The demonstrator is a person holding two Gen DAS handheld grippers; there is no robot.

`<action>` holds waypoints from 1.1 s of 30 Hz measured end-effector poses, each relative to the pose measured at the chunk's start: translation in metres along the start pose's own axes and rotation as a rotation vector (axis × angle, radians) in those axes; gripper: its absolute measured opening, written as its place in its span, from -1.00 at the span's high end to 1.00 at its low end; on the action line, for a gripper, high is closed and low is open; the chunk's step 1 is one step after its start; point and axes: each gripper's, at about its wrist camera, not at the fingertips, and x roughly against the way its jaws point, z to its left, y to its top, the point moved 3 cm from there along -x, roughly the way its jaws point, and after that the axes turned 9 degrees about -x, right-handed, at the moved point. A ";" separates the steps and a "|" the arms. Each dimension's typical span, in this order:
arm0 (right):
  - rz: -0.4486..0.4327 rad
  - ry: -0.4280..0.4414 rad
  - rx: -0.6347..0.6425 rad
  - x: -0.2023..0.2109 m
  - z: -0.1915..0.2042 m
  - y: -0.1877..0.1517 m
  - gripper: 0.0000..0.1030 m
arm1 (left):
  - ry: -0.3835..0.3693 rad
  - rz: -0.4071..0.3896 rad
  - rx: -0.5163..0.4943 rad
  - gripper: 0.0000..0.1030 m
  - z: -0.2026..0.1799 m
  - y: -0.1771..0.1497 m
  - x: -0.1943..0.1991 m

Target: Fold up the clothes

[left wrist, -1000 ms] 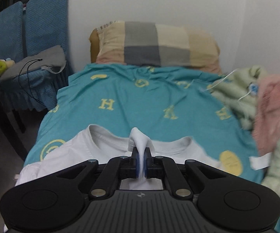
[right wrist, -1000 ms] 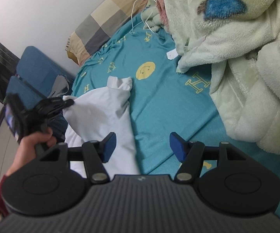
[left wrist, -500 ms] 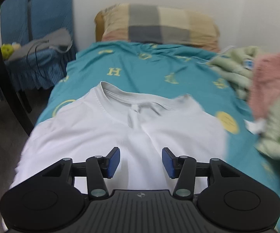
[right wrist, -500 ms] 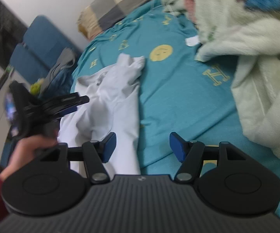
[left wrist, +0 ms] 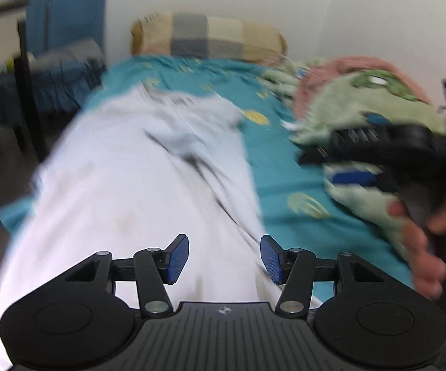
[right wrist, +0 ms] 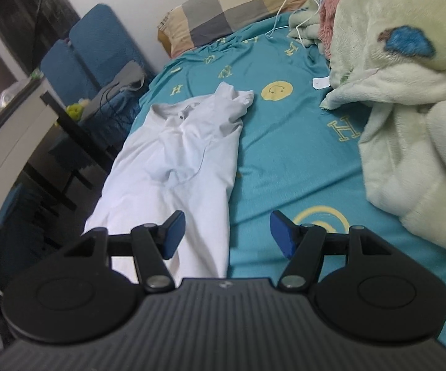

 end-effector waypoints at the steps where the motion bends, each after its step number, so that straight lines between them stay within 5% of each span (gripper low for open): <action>1: -0.008 0.004 -0.005 0.009 -0.002 -0.003 -0.23 | -0.036 0.004 0.001 -0.03 -0.009 -0.010 0.007; 7: -0.083 0.016 -0.148 0.042 -0.032 -0.005 -0.25 | -0.175 0.077 -0.167 0.09 -0.079 -0.049 0.009; 11: -0.061 0.006 -0.233 0.027 -0.051 -0.003 -0.25 | -0.170 0.158 -0.265 0.10 -0.112 -0.069 -0.014; 16: -0.015 0.019 -0.261 0.007 -0.056 -0.006 -0.25 | -0.138 0.234 -0.267 0.23 -0.112 -0.082 -0.040; 18: -0.007 0.020 -0.269 0.003 -0.058 -0.007 -0.25 | -0.148 0.249 -0.240 0.84 -0.108 -0.085 -0.044; 23: 0.002 0.021 -0.295 0.003 -0.064 -0.008 -0.25 | -0.221 0.211 -0.134 0.90 -0.087 -0.073 -0.021; 29: 0.024 0.002 -0.288 0.000 -0.063 -0.010 -0.25 | -0.387 0.172 0.175 0.91 -0.001 -0.043 0.040; 33: 0.047 -0.015 -0.271 -0.006 -0.059 -0.011 -0.25 | -0.321 0.274 0.337 0.90 0.063 -0.053 0.043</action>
